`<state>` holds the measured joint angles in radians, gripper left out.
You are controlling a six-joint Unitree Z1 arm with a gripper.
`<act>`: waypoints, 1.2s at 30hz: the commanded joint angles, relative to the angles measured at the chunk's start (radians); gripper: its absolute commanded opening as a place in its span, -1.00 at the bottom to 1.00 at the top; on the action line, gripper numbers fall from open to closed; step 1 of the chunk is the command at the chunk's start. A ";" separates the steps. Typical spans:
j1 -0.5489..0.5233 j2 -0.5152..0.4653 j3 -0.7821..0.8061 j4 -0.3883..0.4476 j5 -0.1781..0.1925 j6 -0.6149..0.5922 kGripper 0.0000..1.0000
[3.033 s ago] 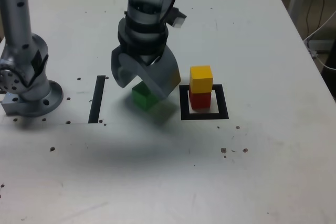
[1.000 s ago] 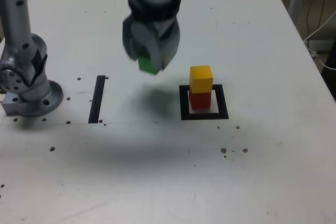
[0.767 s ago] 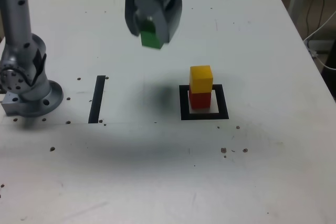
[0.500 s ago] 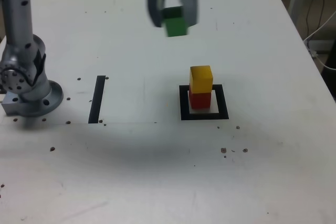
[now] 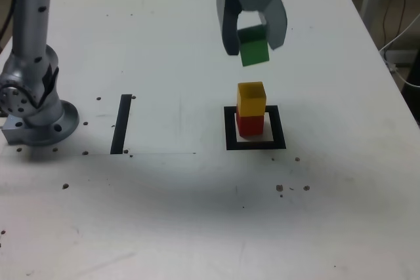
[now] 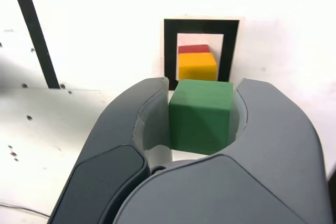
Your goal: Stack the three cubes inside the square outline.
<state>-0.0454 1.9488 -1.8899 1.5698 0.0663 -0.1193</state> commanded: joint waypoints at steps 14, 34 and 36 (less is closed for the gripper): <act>-0.031 0.068 0.027 0.007 0.051 -0.024 -1.00; -0.032 0.071 0.052 -0.001 0.013 -0.049 -0.99; -0.032 0.073 0.053 -0.002 0.011 -0.053 -0.98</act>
<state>-0.0766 2.0183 -1.8383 1.5533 0.0796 -0.1688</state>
